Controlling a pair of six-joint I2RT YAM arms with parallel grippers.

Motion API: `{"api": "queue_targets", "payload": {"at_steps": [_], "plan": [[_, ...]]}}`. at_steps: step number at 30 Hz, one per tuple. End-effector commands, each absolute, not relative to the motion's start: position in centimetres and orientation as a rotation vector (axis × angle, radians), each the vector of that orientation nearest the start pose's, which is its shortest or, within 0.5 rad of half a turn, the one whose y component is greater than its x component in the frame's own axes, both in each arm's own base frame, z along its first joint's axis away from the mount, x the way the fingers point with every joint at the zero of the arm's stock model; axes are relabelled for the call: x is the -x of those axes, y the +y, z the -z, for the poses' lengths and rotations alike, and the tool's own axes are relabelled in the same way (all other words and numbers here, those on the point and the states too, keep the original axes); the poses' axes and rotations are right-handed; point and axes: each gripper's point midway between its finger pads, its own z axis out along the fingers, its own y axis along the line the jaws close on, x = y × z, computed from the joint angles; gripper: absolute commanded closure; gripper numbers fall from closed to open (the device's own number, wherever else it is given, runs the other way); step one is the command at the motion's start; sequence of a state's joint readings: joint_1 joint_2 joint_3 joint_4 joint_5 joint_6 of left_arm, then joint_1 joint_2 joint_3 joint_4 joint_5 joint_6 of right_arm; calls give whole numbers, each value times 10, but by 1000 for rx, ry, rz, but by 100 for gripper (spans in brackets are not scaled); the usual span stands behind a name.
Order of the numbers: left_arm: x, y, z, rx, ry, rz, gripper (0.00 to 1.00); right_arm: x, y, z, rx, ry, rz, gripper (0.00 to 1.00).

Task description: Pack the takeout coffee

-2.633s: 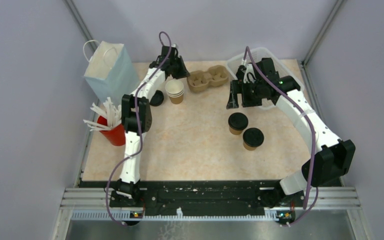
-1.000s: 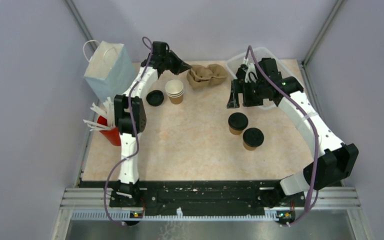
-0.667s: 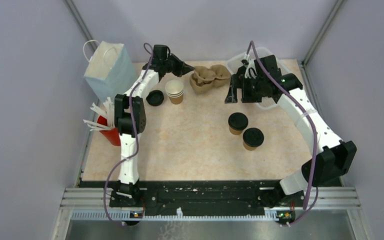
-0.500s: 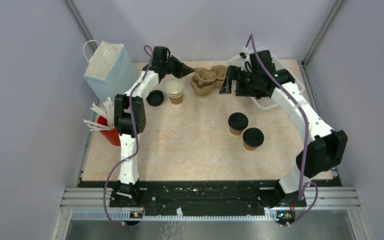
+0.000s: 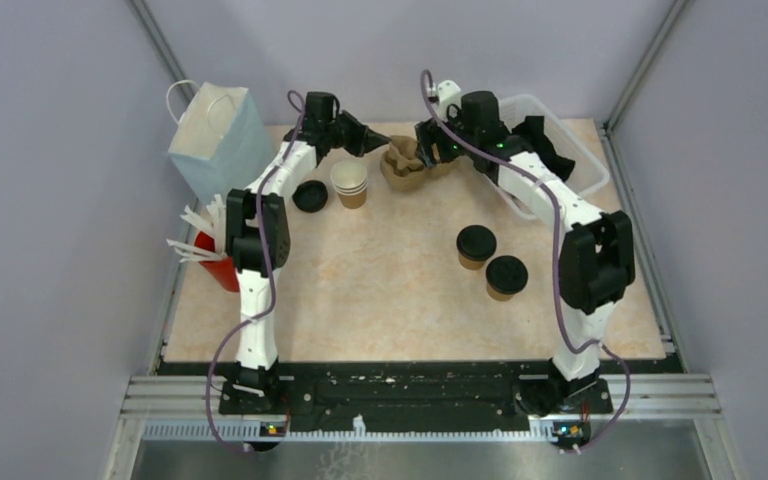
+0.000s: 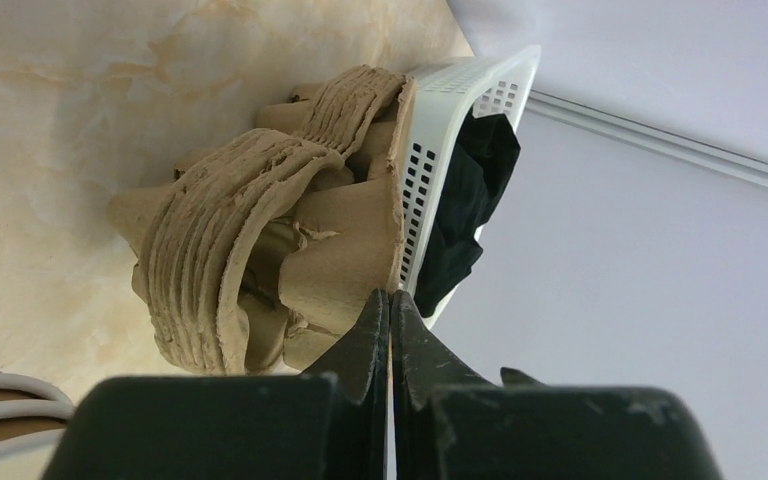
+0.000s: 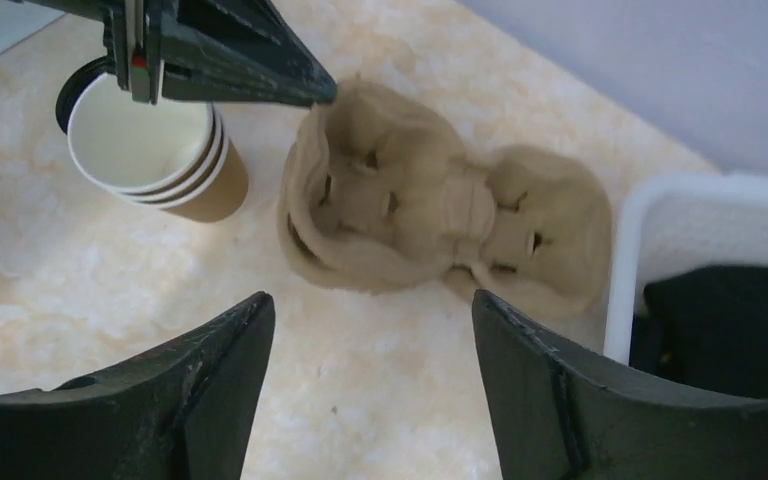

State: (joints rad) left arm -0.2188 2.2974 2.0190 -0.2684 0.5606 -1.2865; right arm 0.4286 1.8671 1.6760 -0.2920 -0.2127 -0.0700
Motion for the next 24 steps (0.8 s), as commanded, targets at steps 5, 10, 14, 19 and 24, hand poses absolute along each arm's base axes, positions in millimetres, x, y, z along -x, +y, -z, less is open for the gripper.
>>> {"api": "queue_targets", "payload": {"at_steps": [5,10,14,19,24], "plan": [[-558,-258,-246,745,2160,1481,100,-522,328,-246,952,1638,-503,35],[-560,-257,-250,732,2151,1491,100,-512,355,-221,1026,1645,-557,35],[-561,-257,-254,721,2146,1500,100,-518,355,-204,964,1712,-546,42],[-561,-255,-262,686,2136,1491,100,-531,350,-201,885,1740,-505,74],[-562,-255,-273,651,2112,1512,100,-539,354,-211,871,1747,-505,100]]}}
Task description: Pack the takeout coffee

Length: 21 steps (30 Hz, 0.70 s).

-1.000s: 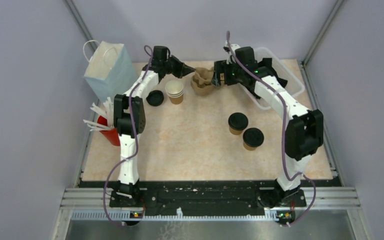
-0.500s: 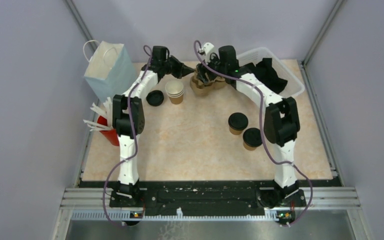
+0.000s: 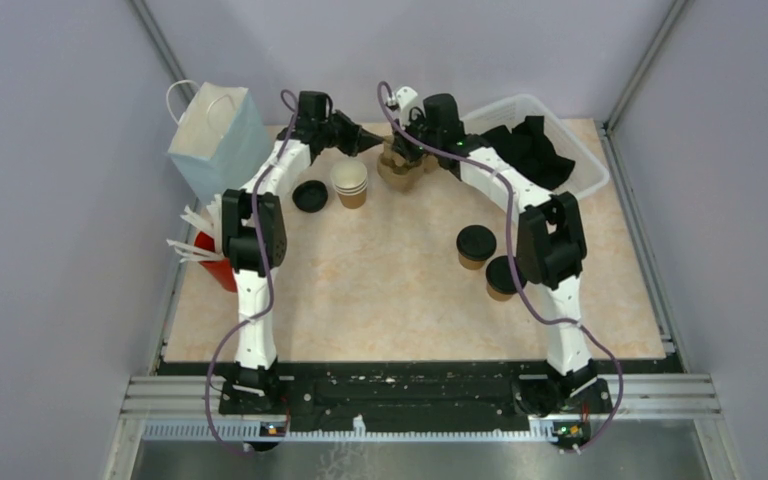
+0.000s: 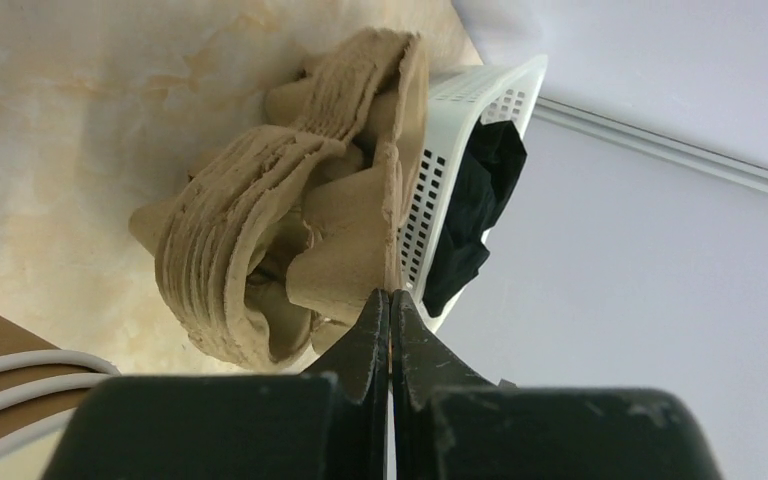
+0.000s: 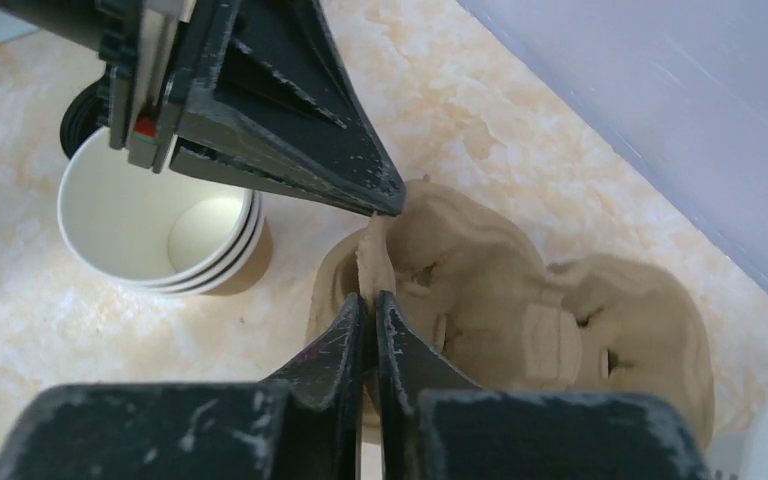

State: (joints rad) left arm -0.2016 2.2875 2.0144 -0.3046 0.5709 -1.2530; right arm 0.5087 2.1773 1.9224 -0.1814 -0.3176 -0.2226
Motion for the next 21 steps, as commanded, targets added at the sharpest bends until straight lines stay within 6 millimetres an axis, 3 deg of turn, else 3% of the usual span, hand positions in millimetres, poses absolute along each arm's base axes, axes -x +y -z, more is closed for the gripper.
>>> {"api": "queue_targets", "payload": {"at_steps": [1,3,4,8,11,14,17,21], "plan": [[-562,-254,-276,640,2108,1512,100,-539,355,-211,875,1749,-510,100],[-562,-253,-278,625,2106,1519,100,-538,355,-220,884,1740,-512,100],[-561,-251,-281,614,2100,1525,94,-538,354,-226,888,1733,-505,100],[-560,-245,-298,540,2061,1529,50,-537,343,-259,872,1688,-439,100],[-556,-240,-316,471,2034,1492,24,-535,335,-291,848,1640,-408,100],[-549,-236,-325,407,2034,1455,16,-533,332,-314,838,1560,-400,100],[-541,-224,-323,382,2062,1363,15,-540,328,-303,878,1569,-365,100],[-532,-211,-324,355,2073,1283,16,-522,330,-346,985,1405,-297,100]]}}
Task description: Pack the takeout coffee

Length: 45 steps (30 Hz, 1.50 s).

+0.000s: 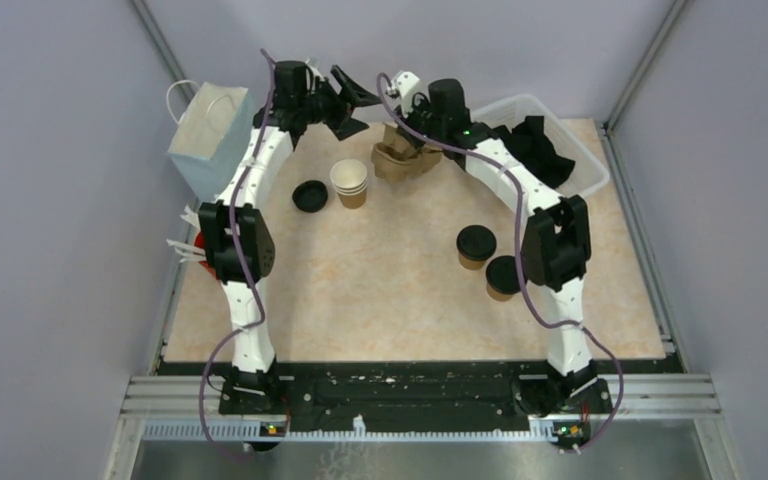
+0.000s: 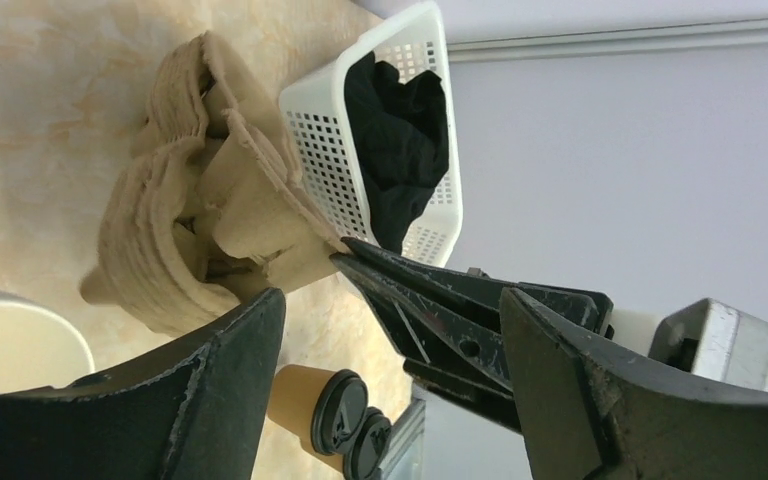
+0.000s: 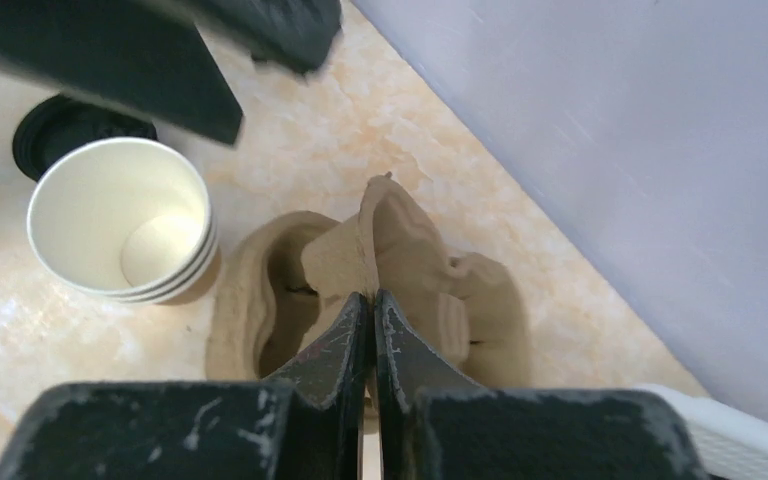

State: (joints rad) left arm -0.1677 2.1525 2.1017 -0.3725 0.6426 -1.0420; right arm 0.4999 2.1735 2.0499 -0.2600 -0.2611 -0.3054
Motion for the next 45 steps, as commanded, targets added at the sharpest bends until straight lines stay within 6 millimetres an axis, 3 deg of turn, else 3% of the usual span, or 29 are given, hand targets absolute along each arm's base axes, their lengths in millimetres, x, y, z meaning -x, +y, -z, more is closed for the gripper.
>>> {"api": "queue_targets", "payload": {"at_steps": [1,4,10,15,19,23,30,36,41,42,43,44,45], "plan": [[-530,-209,-323,348,2074,1267,16,-520,330,-343,1044,1345,-256,100],[-525,-210,-320,324,2082,1272,18,-526,321,-304,1200,1366,-207,100],[-522,-221,-310,211,2110,1297,24,-498,314,-301,1334,1204,-327,100],[-523,-235,-281,94,2227,1163,24,-481,311,-299,1407,1134,-421,100],[-525,-248,-256,59,2276,1052,25,-475,308,-290,1435,1129,-433,100],[-522,-261,-228,61,2350,1030,32,-472,306,-284,1460,1135,-428,100],[-515,-283,-204,56,2406,1016,34,-470,305,-280,1476,1134,-416,100],[-523,-292,-195,113,2400,1062,54,-466,307,-275,1484,1131,-432,100],[-528,-297,-202,117,2355,1101,86,-472,304,-272,1396,1227,-409,100],[-530,-298,-206,103,2328,1111,95,-475,302,-272,1333,1279,-407,87],[-531,-299,-210,83,2299,1120,100,-479,298,-274,1243,1339,-392,66],[-532,-301,-218,43,2254,1140,100,-486,291,-277,1107,1428,-366,47],[-532,-303,-223,6,2215,1152,100,-487,283,-282,994,1500,-356,37]]}}
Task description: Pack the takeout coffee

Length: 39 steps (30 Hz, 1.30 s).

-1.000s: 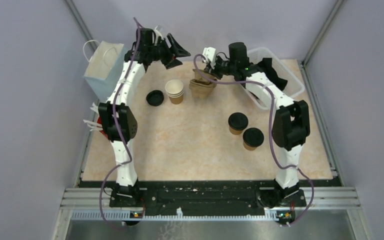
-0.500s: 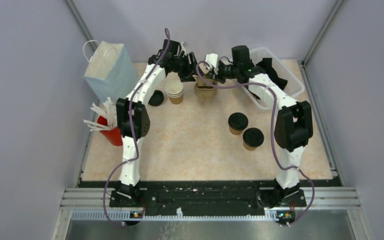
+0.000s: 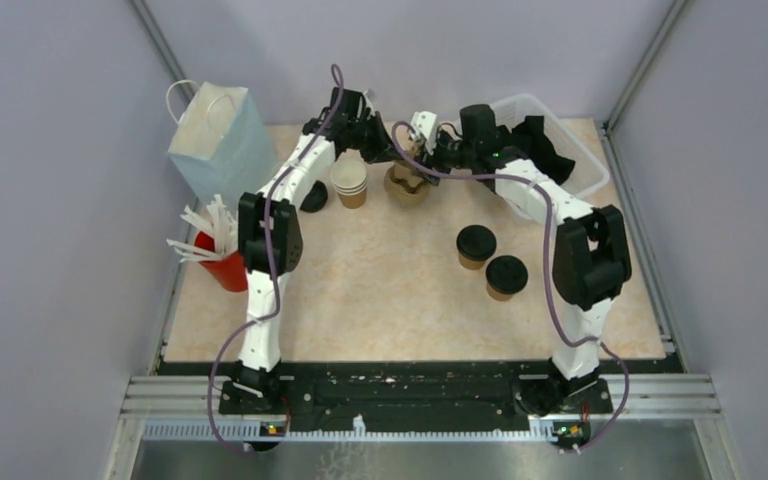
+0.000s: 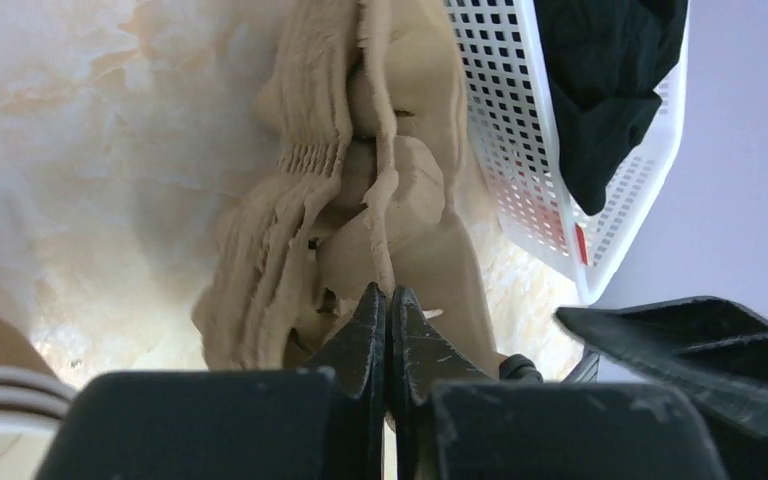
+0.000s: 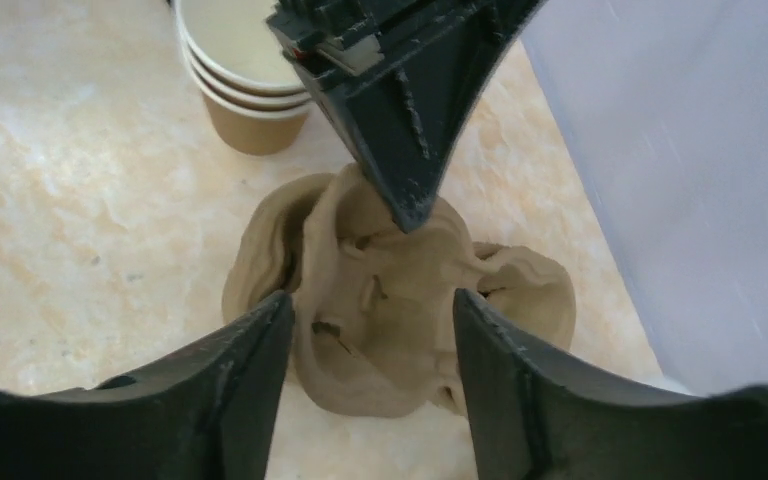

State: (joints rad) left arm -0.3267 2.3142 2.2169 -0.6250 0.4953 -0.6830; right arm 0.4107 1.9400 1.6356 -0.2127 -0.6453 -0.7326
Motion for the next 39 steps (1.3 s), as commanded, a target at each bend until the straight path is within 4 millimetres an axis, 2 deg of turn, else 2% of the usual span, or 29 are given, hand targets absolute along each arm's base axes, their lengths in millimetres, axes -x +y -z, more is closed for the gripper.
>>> {"api": "queue_targets", "payload": {"at_steps": [1,3,4,5,9,12,14,16,19,23,26,31,35,39], "plan": [[-532,-303,-230,-34,2167,1153,100,-487,274,-291,882,1552,-352,29],[-528,-303,-239,-117,2071,1159,100,-482,255,-308,673,1657,-358,9],[-525,-304,-247,-163,2005,1167,100,-477,247,-314,593,1707,-366,3],[-517,-303,-248,-200,1955,1179,100,-469,243,-322,548,1732,-386,2],[-510,-308,-269,-281,1764,1211,100,-432,229,-351,476,1704,-456,1],[-498,-315,-293,-346,1630,1216,100,-413,223,-350,473,1709,-487,1],[-492,-319,-305,-375,1551,1187,100,-405,219,-340,469,1738,-490,1],[-495,-321,-303,-382,1540,1151,100,-400,214,-336,457,1753,-491,1],[-504,-320,-286,-347,1609,1122,100,-399,203,-338,402,1762,-510,1],[-513,-308,-281,-248,1696,1060,100,-401,197,-348,389,1756,-502,1],[-515,-300,-279,-201,1745,1043,100,-405,192,-346,338,1786,-488,1],[-508,-281,-312,-183,1735,1040,100,-417,171,-329,99,1911,-517,1],[-501,-261,-335,-116,1766,1024,100,-421,166,-313,16,2002,-531,1],[-496,-234,-355,-20,1831,888,100,-431,168,-295,-52,2101,-538,1]]}}
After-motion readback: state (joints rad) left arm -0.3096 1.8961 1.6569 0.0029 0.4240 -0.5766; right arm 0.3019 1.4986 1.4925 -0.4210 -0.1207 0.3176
